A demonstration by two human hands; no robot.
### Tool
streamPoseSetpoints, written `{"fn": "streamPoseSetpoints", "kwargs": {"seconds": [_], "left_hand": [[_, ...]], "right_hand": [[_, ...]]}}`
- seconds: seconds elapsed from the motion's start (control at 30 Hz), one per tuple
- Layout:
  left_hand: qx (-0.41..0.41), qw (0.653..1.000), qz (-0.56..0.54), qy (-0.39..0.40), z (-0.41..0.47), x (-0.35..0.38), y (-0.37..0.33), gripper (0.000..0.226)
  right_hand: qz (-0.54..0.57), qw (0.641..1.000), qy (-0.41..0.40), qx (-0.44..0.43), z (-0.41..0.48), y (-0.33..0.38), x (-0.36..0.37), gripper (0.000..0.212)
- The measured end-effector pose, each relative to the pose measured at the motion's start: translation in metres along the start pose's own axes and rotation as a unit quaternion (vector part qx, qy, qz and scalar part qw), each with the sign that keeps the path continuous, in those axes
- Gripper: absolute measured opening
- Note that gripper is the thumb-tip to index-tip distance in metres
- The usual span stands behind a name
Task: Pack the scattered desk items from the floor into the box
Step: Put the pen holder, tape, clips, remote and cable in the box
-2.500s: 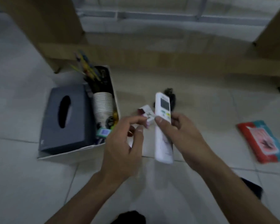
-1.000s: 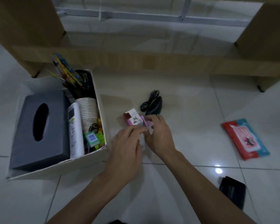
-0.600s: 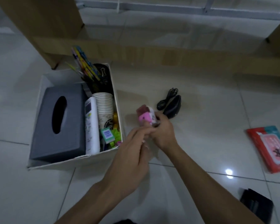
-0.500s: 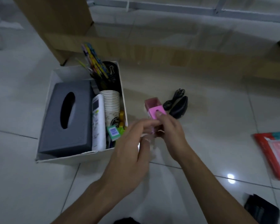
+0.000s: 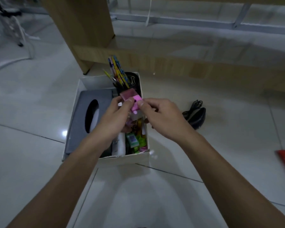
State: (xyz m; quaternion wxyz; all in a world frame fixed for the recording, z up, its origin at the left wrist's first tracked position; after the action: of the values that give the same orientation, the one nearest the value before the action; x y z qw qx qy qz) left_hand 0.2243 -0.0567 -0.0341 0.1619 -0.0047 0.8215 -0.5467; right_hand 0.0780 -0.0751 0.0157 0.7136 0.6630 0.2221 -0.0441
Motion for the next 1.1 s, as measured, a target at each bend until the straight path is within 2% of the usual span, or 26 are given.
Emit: {"fn": "streamPoseSetpoints", "kwargs": {"seconds": [0.07, 0.13, 0.23, 0.3, 0.37, 0.43, 0.53, 0.6, 0.7, 0.77, 0.9, 1.0, 1.1], "left_hand": [[-0.017, 1.000, 0.007, -0.004, 0.012, -0.001, 0.007, 0.038], [-0.013, 0.998, 0.048, 0.027, 0.018, 0.007, 0.010, 0.027], [0.006, 0.983, 0.166, 0.081, 0.018, 0.021, 0.011, 0.028], [0.023, 0.963, 0.254, 0.082, 0.019, 0.022, 0.011, 0.029], [0.063, 0.940, 0.331, 0.059, 0.019, 0.020, 0.006, 0.029], [0.113, 0.929, 0.351, 0.015, 0.017, 0.017, -0.005, 0.029], [0.173, 0.923, 0.339, -0.056, 0.010, 0.008, -0.020, 0.033], [0.202, 0.906, 0.355, -0.111, 0.005, -0.001, -0.027, 0.038], [0.255, 0.906, 0.300, -0.159, -0.013, -0.006, -0.043, 0.028], [0.305, 0.910, 0.250, -0.127, -0.032, 0.013, -0.054, 0.021], [0.387, 0.888, 0.248, 0.027, -0.068, 0.101, -0.050, 0.021], [0.338, 0.896, 0.269, 0.104, -0.057, 0.161, -0.023, 0.033], [0.235, 0.922, 0.292, 0.094, -0.017, 0.199, -0.004, 0.046]], "right_hand": [[-0.058, 0.998, -0.014, -0.015, 0.006, -0.002, -0.001, 0.025], [-0.060, 0.998, -0.025, -0.005, 0.008, -0.011, -0.002, 0.023], [-0.035, 0.998, -0.042, 0.028, 0.004, -0.028, -0.005, 0.020], [-0.025, 0.998, -0.049, 0.030, 0.001, -0.034, -0.006, 0.018], [-0.021, 0.998, -0.050, 0.032, 0.000, -0.040, -0.006, 0.019], [-0.017, 0.998, -0.051, 0.033, -0.002, -0.045, -0.008, 0.019], [0.001, 0.997, -0.066, 0.050, -0.007, -0.057, -0.015, 0.019], [0.019, 0.993, -0.095, 0.073, -0.013, -0.073, -0.026, 0.019], [0.014, 0.982, -0.159, 0.104, -0.021, -0.102, -0.049, 0.019], [-0.013, 0.972, -0.203, 0.121, -0.024, -0.119, -0.065, 0.015], [-0.053, 0.945, -0.275, 0.166, -0.032, -0.147, -0.091, 0.017], [-0.047, 0.924, -0.326, 0.193, -0.044, -0.160, -0.107, 0.020], [-0.051, 0.911, -0.353, 0.209, -0.054, -0.176, -0.123, 0.027]]}}
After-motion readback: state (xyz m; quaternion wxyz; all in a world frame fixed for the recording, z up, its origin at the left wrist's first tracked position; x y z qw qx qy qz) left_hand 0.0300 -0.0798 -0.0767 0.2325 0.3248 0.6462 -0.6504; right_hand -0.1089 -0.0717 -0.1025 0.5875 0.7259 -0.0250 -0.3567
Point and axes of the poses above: each hand's wrist, its own z-axis towards the middle knuckle, its own x-axis out of the palm, y = z × x, the point moved 10 cm from there along z, towards the middle knuckle, and after that the axes turned 5 degrees about -y, right-handed, at the moved point
